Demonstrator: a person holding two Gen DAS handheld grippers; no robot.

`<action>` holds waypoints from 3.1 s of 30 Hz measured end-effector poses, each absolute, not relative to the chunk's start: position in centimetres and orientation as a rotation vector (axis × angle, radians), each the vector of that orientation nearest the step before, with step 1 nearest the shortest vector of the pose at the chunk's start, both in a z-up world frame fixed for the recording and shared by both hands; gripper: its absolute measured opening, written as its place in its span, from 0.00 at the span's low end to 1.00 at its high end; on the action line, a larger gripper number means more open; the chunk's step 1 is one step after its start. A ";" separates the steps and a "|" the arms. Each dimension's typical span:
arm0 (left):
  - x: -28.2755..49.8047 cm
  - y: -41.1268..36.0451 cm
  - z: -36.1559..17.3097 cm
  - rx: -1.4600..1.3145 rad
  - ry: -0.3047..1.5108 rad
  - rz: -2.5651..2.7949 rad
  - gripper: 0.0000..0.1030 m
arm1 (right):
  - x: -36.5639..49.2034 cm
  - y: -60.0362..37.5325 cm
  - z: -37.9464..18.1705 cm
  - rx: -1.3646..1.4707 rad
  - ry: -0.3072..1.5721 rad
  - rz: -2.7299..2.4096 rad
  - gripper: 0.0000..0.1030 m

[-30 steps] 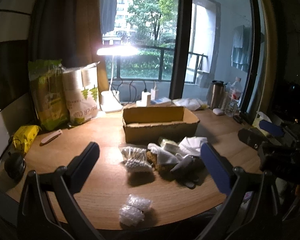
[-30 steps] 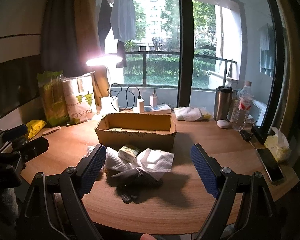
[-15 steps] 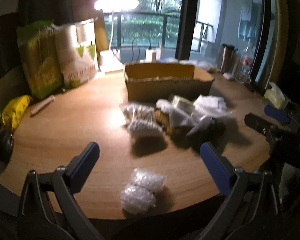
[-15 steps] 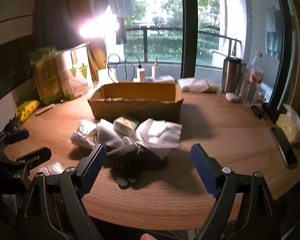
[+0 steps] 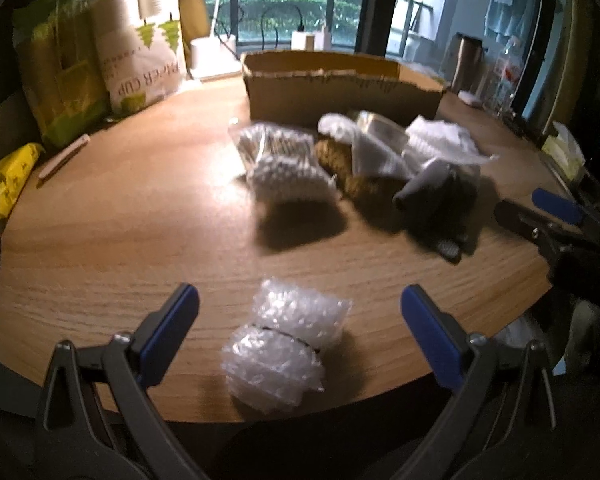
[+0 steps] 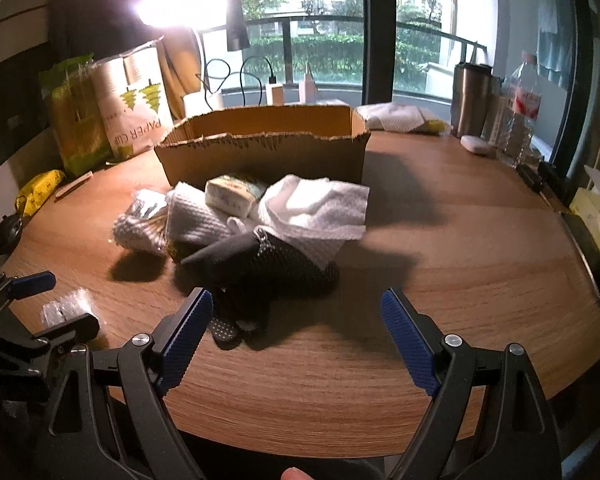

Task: Organize soft objects
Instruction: 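Grasp the bubble-wrapped bundle with the left tool, then carry the bubble-wrapped bundle toward the cardboard box with the left tool while the right tool grasps the white tissue, then release the bubble-wrapped bundle into the box with the left tool while the right tool drops the white tissue in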

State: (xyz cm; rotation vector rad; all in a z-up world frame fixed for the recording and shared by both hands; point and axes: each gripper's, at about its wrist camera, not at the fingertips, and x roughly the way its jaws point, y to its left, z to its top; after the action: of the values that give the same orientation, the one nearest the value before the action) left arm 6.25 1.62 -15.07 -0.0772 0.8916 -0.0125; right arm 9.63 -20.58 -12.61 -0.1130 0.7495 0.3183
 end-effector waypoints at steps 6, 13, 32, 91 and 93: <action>6.7 1.6 -16.0 -0.061 0.913 -0.009 0.81 | 10.3 -20.7 -12.9 -0.110 0.765 0.320 0.86; 7.4 1.5 -16.6 -0.030 0.939 -0.014 0.48 | 12.2 -20.4 -12.4 -0.120 0.750 0.316 0.86; 11.1 2.5 -12.7 -0.071 0.860 -0.056 0.43 | 19.0 -17.2 -12.6 -0.214 0.782 0.374 0.60; 33.0 -4.6 -10.3 -0.150 0.780 -0.096 0.43 | 32.9 -20.9 -10.2 -0.040 0.740 0.628 0.09; 33.2 -4.5 -10.8 -0.163 0.794 -0.103 0.44 | 33.1 -21.0 -10.7 -0.045 0.760 0.612 0.09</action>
State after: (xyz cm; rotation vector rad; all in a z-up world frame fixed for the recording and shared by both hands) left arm 33.19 -4.52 -10.78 -0.1628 0.7942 -0.1033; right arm 33.14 -21.03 -10.67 -0.0447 0.7604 0.6123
